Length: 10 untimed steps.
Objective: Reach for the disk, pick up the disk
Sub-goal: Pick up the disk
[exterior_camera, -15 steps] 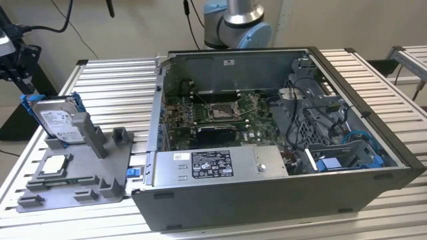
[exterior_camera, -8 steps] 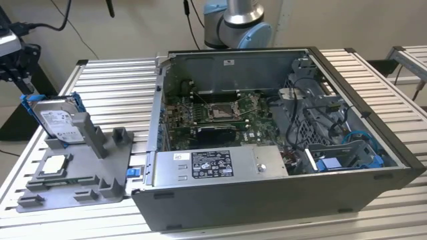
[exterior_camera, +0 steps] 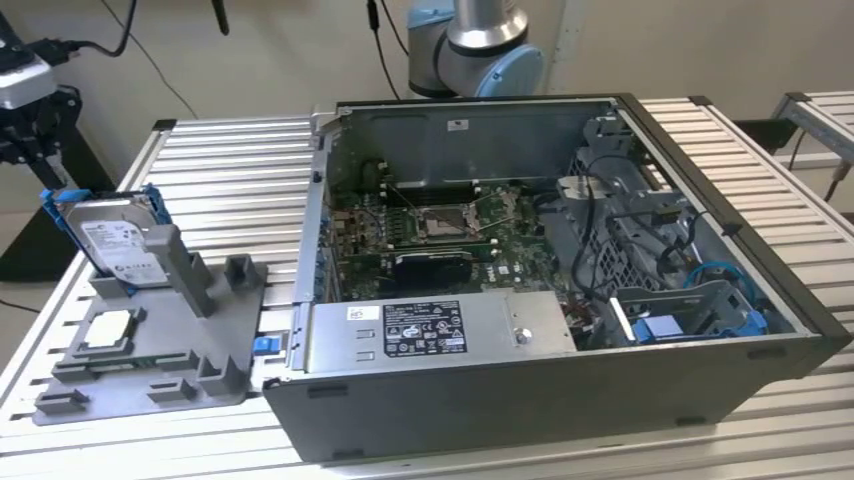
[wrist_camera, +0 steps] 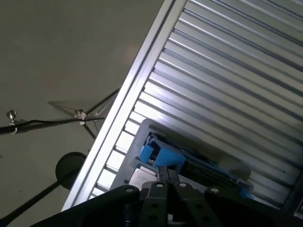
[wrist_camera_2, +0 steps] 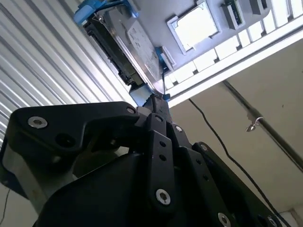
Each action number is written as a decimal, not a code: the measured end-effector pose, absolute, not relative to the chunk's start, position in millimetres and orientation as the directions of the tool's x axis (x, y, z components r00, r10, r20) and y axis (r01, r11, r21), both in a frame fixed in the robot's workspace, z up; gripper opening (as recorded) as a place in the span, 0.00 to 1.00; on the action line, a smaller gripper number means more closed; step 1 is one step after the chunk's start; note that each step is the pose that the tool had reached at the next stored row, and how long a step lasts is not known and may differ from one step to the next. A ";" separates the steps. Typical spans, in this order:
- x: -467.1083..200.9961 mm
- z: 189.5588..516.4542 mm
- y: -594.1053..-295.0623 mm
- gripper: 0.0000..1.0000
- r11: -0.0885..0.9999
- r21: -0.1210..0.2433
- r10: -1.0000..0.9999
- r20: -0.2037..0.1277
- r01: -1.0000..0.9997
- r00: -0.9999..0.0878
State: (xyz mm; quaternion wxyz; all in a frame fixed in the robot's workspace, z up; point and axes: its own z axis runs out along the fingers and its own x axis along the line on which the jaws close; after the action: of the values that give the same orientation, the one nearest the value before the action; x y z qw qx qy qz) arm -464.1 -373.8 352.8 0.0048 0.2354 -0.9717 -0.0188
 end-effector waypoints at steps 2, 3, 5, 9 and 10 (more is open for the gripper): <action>-464.1 352.8 -373.8 0.00 0.871 0.039 -0.491 0.001 -0.490 -0.871; -464.1 352.7 -373.8 0.00 0.862 0.039 -0.506 0.000 -0.506 -0.862; -464.0 352.8 -373.8 0.00 0.843 0.039 -0.538 0.000 -0.537 -0.843; -464.0 352.8 -373.8 0.00 0.802 0.039 -0.597 0.001 -0.596 -0.802; -464.0 352.8 -373.8 0.00 0.791 0.039 -0.611 0.001 -0.611 -0.791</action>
State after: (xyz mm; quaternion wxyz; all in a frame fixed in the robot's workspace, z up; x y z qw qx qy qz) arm -464.0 -373.8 352.8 0.0065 0.3229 -0.9462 -0.0183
